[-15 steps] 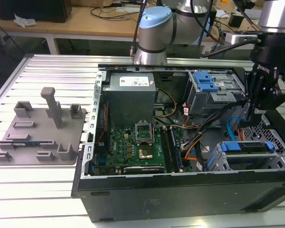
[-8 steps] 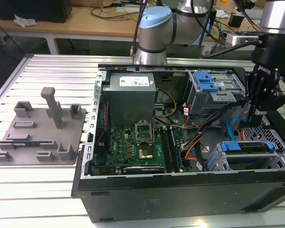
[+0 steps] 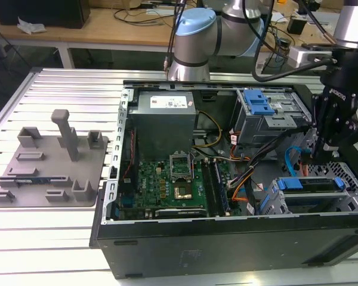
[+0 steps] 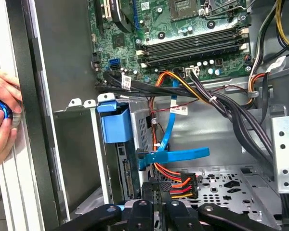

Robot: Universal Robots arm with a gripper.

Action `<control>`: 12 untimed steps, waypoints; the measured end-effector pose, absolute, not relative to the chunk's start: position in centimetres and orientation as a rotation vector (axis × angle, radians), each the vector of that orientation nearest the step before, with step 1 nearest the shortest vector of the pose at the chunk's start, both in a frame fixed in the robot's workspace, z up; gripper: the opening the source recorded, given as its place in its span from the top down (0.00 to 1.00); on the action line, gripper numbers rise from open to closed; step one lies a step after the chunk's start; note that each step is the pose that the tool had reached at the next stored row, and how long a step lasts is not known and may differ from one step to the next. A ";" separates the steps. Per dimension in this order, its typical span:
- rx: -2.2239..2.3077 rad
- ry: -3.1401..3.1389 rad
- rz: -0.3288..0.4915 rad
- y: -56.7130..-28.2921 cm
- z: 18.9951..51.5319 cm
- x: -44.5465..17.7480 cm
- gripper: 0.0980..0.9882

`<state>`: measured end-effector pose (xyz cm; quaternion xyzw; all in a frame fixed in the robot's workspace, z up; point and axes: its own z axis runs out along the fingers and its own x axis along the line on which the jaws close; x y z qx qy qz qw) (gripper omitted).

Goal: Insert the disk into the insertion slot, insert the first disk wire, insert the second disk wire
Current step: 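Insert the first disk wire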

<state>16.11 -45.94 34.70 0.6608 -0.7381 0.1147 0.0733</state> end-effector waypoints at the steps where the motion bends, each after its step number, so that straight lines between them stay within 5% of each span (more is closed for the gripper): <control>1: 1.987 -2.215 0.344 -46.1 34.7 16.1 0.93; 12: 2.021 -2.227 0.305 -47.5 35.1 16.1 0.93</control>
